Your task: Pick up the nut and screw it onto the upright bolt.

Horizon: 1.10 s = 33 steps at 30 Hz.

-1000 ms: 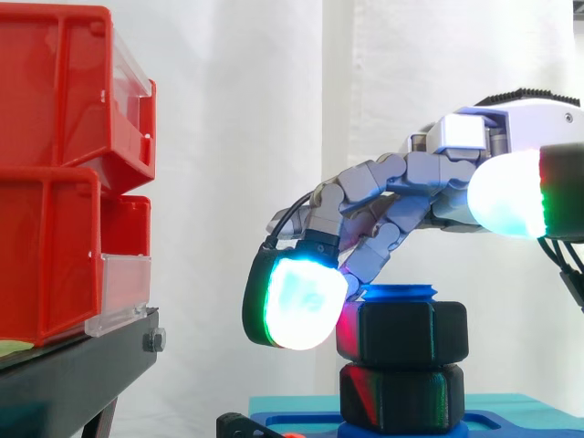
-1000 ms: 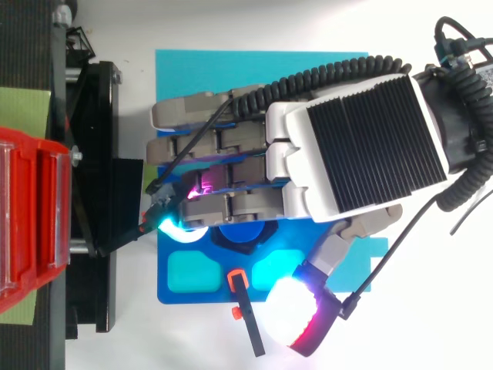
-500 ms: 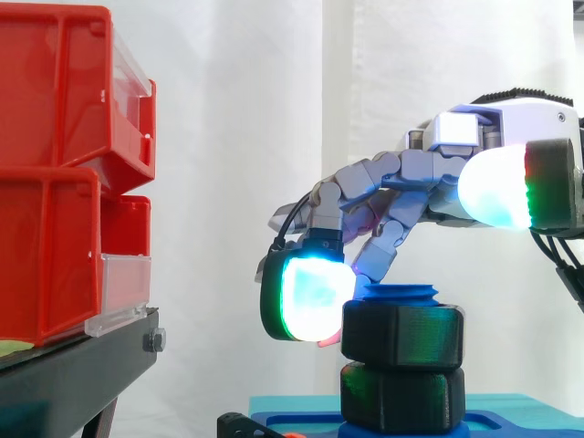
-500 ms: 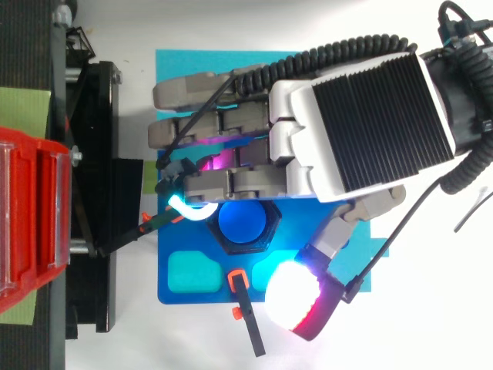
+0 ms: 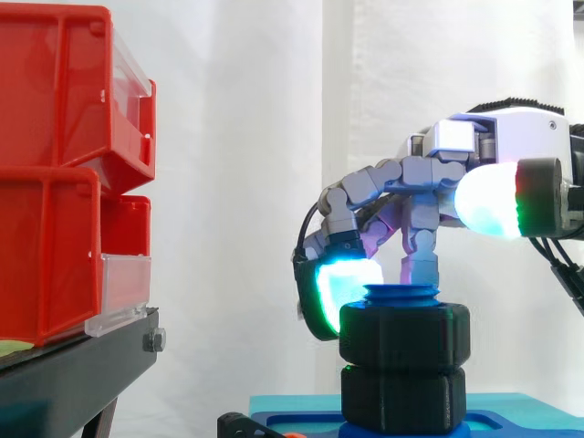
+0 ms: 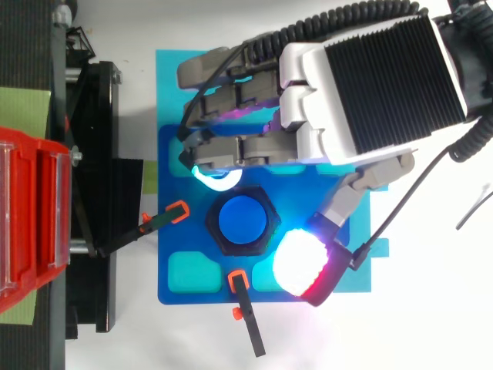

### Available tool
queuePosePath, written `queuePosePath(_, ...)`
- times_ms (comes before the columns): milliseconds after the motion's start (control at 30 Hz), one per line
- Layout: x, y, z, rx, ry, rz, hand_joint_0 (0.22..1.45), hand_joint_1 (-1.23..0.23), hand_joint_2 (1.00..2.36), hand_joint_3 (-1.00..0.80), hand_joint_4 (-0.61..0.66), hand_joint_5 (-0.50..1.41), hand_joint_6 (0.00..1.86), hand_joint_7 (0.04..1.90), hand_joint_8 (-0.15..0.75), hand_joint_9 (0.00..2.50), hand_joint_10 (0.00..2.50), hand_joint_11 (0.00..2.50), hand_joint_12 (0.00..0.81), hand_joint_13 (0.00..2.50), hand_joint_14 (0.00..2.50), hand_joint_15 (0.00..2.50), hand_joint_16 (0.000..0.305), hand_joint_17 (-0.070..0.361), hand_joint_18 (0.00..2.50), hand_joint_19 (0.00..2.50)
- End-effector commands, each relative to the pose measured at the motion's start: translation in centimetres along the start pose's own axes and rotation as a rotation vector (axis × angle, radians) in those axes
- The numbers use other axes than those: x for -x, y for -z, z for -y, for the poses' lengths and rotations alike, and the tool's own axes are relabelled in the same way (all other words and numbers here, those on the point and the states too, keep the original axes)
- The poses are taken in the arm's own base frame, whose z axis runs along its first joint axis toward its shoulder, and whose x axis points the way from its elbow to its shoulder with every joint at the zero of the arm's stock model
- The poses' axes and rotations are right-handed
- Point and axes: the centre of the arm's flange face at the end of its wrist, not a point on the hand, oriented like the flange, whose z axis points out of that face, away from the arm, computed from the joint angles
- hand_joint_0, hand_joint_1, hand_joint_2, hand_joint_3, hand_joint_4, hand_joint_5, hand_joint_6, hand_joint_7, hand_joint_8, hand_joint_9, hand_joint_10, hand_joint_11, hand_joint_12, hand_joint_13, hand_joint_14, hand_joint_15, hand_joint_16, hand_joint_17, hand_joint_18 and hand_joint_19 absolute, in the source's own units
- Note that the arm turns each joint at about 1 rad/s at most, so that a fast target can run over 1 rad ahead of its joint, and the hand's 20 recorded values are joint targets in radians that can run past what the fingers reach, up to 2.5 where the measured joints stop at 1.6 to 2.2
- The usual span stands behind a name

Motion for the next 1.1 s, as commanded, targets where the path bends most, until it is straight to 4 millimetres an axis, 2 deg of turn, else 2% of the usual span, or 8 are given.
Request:
queuePosePath(0,0.0,0.3,0.4,-0.003,0.000,-0.001,0.49,-0.20,1.00,-0.50,0.16,0.09,0.50,1.38,0.139,1.62,0.00,0.01,0.230,0.86,0.00,0.00,0.033,0.075,0.63,0.00)
queuePosePath(267,0.2,0.9,1.1,0.000,0.001,-0.003,0.49,-0.24,1.00,-0.50,0.12,0.10,0.50,1.36,0.112,1.70,0.00,0.00,0.207,0.91,0.00,0.00,0.032,0.071,0.68,0.00)
queuePosePath(367,0.2,0.9,1.1,0.002,0.003,-0.002,0.46,-0.16,1.00,-0.50,0.12,0.10,0.50,1.37,0.149,1.69,0.00,0.00,0.204,0.94,0.00,0.00,0.034,0.077,0.74,0.02)
queuePosePath(533,0.2,0.8,1.1,0.005,0.002,-0.001,0.44,-0.07,1.00,-0.50,0.12,0.10,0.50,1.38,0.148,1.65,0.00,0.00,0.216,0.94,0.00,0.00,0.040,0.089,0.75,0.05)
queuePosePath(867,1.7,0.7,1.6,0.025,0.013,0.018,0.44,-0.07,1.00,-0.50,0.12,0.10,0.50,1.37,0.131,1.62,0.00,0.00,0.220,0.92,0.00,0.00,0.040,0.091,0.73,0.05)
queuePosePath(967,1.7,0.8,1.7,0.028,0.013,0.017,0.44,-0.07,1.00,-0.50,0.19,0.05,0.51,1.21,0.139,1.47,0.00,0.00,0.256,0.77,0.00,0.00,0.044,0.099,0.57,0.02)
queuePosePath(1000,1.8,0.8,1.8,0.028,0.015,0.020,0.43,-0.08,1.00,-0.50,0.24,0.03,0.51,1.03,0.126,1.39,0.00,0.00,0.260,0.71,0.00,0.00,0.045,0.101,0.50,0.00)
queuePosePath(1067,2.2,0.7,1.9,0.032,0.019,0.026,0.43,-0.09,1.00,-0.50,0.25,0.00,0.50,0.92,0.123,1.31,0.00,0.00,0.267,0.65,0.00,0.00,0.045,0.102,0.43,0.00)
